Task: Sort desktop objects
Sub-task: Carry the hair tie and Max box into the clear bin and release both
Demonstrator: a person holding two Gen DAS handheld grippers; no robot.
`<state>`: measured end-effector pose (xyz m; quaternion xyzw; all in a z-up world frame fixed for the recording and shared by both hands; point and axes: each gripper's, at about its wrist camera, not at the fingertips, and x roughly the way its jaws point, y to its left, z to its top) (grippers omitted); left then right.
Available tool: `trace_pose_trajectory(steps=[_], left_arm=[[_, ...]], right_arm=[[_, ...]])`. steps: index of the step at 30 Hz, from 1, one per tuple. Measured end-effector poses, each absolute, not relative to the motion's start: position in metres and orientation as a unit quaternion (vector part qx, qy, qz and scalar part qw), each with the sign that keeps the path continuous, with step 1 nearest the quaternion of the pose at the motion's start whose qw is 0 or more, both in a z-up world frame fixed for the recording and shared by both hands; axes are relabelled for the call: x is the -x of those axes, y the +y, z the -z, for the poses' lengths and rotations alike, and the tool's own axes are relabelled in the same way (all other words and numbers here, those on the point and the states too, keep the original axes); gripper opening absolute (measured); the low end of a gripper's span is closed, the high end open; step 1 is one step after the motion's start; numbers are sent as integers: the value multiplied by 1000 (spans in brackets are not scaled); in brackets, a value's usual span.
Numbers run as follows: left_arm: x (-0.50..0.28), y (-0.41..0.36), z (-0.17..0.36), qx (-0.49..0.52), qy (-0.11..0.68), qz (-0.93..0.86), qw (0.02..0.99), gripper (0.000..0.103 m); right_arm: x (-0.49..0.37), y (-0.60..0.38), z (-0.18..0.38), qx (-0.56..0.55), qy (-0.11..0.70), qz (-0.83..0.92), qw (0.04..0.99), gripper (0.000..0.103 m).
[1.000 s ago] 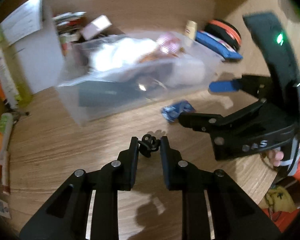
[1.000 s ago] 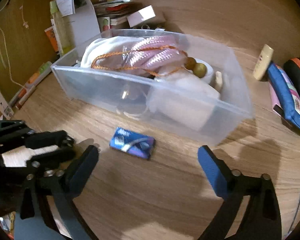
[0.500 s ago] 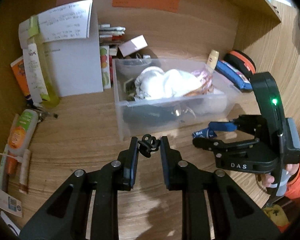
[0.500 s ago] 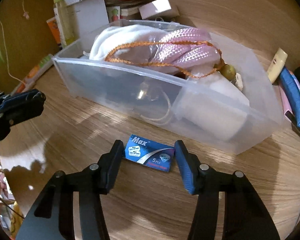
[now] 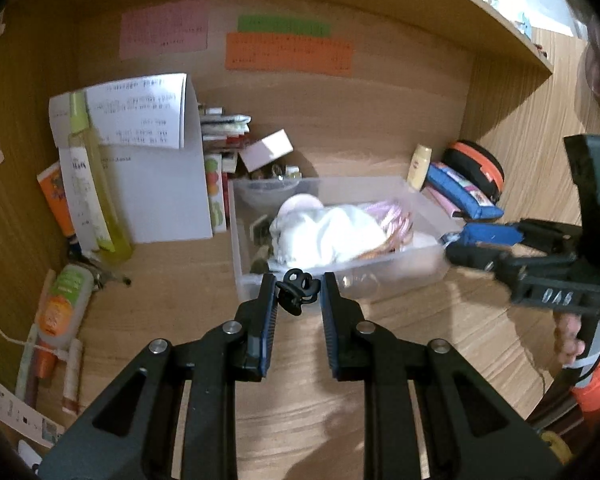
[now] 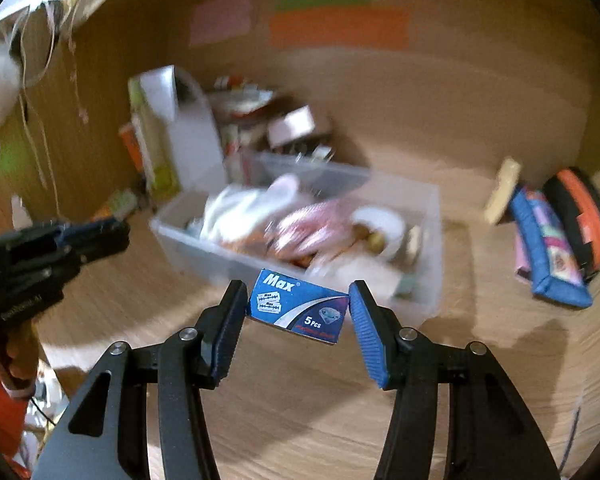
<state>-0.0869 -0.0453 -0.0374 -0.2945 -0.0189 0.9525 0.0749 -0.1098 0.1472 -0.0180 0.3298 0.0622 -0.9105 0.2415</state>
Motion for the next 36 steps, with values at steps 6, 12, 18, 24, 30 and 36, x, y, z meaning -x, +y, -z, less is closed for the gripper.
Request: trace_pose_trajectory(steps=[6, 12, 18, 24, 30, 36], left_arm=[[91, -49, 29, 281, -25, -956, 76, 21], [106, -52, 28, 275, -28, -958, 76, 21], [127, -53, 34, 283, -29, -956, 76, 21], [151, -57, 40, 290, -34, -954, 72, 21], [174, -63, 53, 309, -55, -946, 77, 21], [183, -64, 62, 324, -63, -941, 76, 21]], right_arm=[[120, 178, 0, -308, 26, 925, 222, 49], [143, 201, -5, -311, -3, 929, 199, 49], [162, 196, 3, -321, 1, 925, 202, 49], [182, 181, 18, -339, 4, 917, 211, 49], [195, 169, 36, -352, 8, 909, 222, 49], [196, 167, 41, -349, 13, 909, 226, 49]])
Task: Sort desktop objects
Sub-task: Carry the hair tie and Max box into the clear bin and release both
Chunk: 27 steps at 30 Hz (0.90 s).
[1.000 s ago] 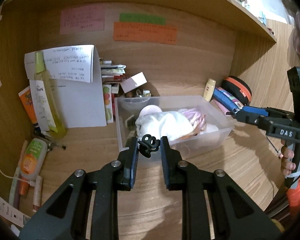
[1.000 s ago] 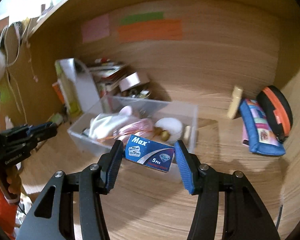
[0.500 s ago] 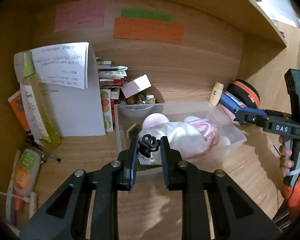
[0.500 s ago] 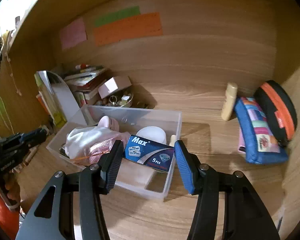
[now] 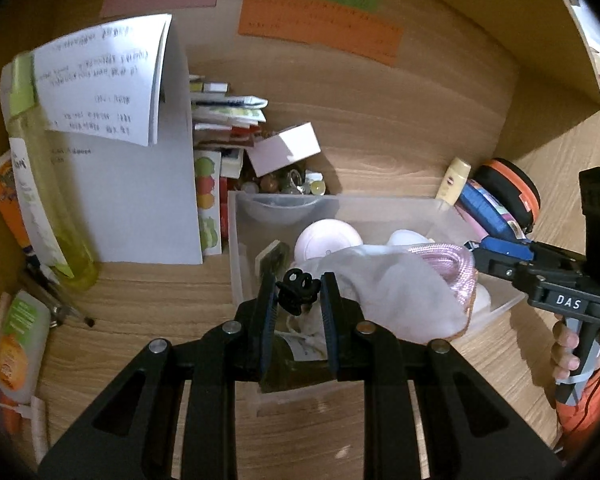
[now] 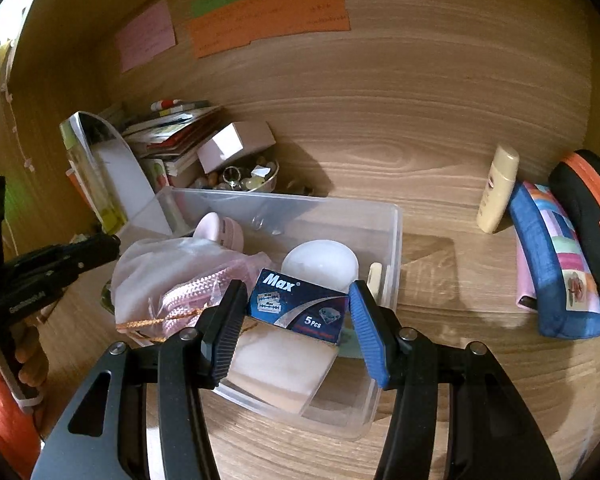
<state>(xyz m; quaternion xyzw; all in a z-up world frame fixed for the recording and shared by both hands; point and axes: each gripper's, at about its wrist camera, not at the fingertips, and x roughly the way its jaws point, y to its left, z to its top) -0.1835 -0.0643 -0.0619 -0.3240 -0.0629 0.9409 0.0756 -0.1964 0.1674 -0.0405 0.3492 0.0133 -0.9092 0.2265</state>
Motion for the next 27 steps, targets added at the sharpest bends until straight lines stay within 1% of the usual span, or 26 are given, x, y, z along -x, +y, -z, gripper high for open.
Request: trace_pose_trajectory(steps=[10, 11, 14, 16, 19, 20, 22, 23, 25, 27], left_arm=[[184, -66, 62, 325, -68, -940, 73, 22], [183, -66, 61, 325, -69, -940, 73, 23], [179, -66, 58, 320, -67, -942, 71, 35], [176, -65, 54, 315, -66, -944, 73, 39], [168, -62, 46, 304, -59, -948, 73, 43], [165, -61, 44, 300, -56, -949, 72, 47], [160, -59, 39, 296, -54, -950, 76, 52], [158, -57, 36, 294, -52, -951, 78, 53], [152, -55, 32, 289, -45, -953, 78, 55], [145, -54, 28, 284, -45, -954, 79, 60]], right_arm=[[196, 165, 41, -353, 21, 908, 226, 50], [196, 165, 41, -353, 22, 908, 225, 50], [194, 164, 40, -354, 26, 908, 223, 50], [192, 164, 37, -352, 28, 908, 225, 52], [185, 164, 31, -341, 26, 912, 227, 59], [183, 163, 29, -337, 28, 914, 225, 61], [177, 162, 24, -327, 34, 918, 223, 62], [174, 162, 22, -324, 36, 919, 223, 63], [168, 161, 18, -320, 38, 920, 224, 68], [161, 160, 15, -316, 40, 920, 226, 74]])
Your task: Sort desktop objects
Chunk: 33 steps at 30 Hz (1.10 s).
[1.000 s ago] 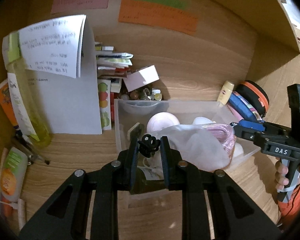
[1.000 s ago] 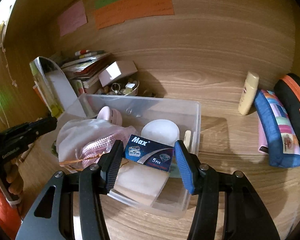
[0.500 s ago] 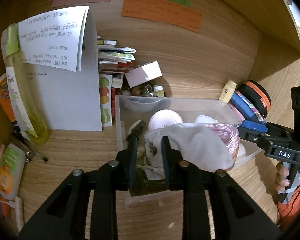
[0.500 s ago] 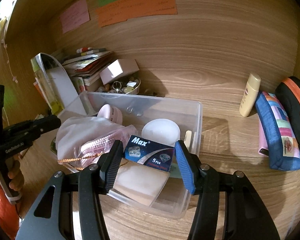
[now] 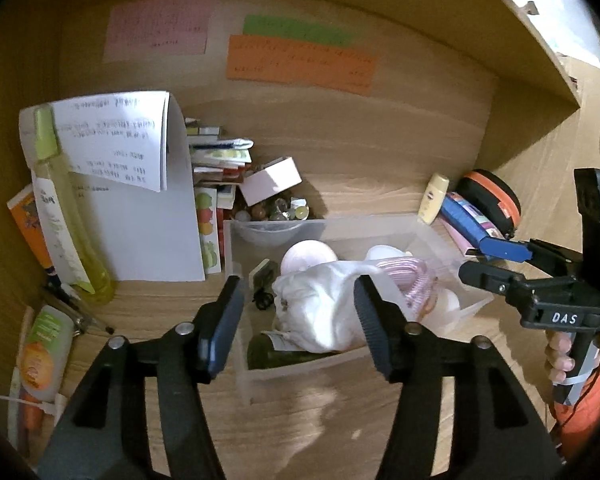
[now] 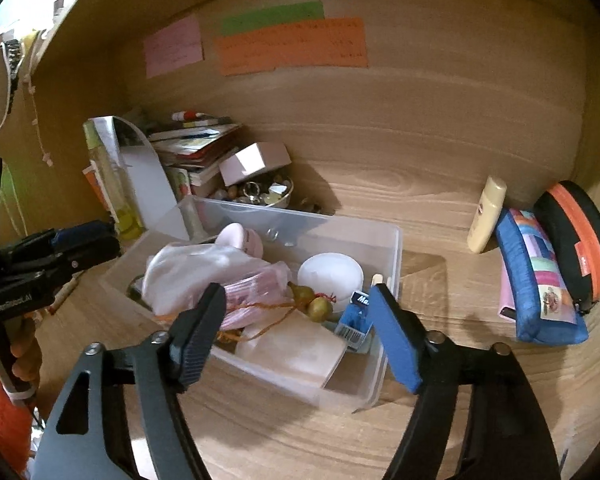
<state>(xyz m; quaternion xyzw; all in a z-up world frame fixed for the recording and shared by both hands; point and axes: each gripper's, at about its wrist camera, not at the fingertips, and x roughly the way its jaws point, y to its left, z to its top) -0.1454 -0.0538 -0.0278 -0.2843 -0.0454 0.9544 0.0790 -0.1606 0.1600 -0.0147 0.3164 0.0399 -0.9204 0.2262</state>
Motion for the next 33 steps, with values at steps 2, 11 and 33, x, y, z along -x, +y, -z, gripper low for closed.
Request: trace_pose_trajectory(steps=[2, 11, 33], left_arm=[[140, -53, 25, 280, -46, -955, 79, 64], [114, -46, 13, 274, -45, -958, 71, 86], [38, -9, 10, 222, 7, -975, 5, 100]], right_arm=[[153, 160, 12, -313, 41, 921, 230, 78], [117, 164, -4, -299, 51, 923, 238, 93], [28, 179, -24, -231, 73, 945, 221, 102]])
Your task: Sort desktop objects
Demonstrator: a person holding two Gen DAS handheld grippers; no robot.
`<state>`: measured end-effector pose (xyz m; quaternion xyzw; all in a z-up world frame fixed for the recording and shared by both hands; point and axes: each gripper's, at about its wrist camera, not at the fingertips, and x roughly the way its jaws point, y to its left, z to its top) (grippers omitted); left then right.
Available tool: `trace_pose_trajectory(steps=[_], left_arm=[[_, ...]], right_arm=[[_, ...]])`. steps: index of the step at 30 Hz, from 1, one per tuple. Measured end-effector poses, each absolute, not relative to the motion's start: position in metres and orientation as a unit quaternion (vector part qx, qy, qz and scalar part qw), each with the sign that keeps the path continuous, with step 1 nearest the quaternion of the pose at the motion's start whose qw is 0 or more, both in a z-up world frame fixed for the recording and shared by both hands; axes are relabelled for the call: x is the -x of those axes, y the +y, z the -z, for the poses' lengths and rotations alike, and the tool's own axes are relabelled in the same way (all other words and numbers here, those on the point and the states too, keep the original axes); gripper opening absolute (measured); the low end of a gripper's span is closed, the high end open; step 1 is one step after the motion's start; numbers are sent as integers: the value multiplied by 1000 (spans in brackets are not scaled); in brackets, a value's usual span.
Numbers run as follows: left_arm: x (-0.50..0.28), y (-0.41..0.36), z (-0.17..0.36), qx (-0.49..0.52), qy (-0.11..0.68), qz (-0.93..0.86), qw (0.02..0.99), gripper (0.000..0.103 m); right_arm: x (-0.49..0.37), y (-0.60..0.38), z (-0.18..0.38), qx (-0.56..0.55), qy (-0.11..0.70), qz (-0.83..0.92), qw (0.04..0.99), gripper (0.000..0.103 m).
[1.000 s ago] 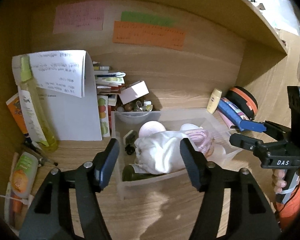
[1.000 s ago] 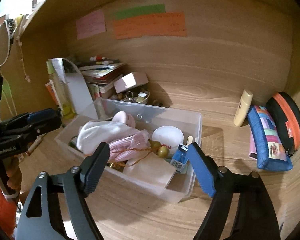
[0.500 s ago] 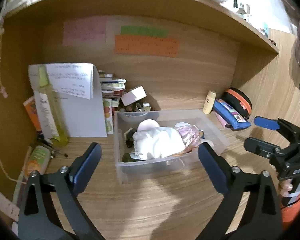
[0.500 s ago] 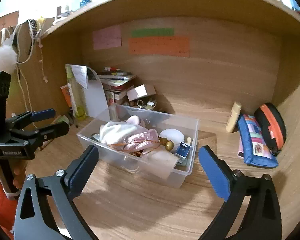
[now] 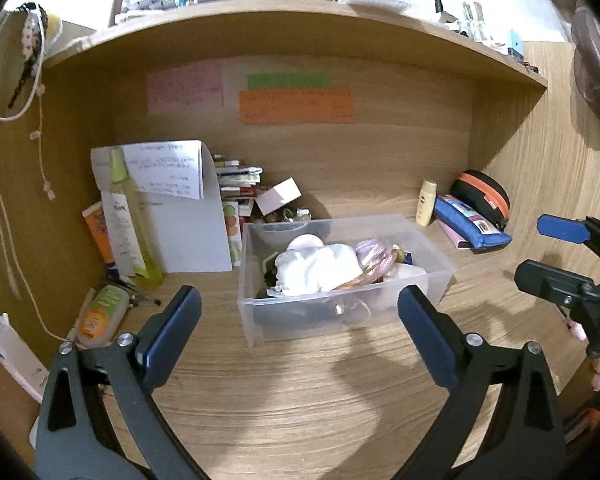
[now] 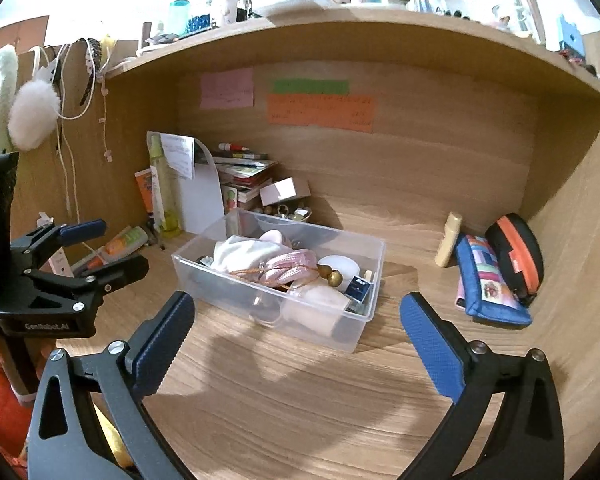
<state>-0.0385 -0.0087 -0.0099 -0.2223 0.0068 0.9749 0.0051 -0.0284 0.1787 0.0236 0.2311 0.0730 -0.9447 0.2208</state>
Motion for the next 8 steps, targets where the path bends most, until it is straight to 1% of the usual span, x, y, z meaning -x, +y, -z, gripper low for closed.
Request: trace_pose_trajectory(steps=[8], left_arm=[[32, 3, 9, 191, 18, -981, 6, 100]], right_arm=[[27, 183, -18, -234, 70, 945, 217, 103]])
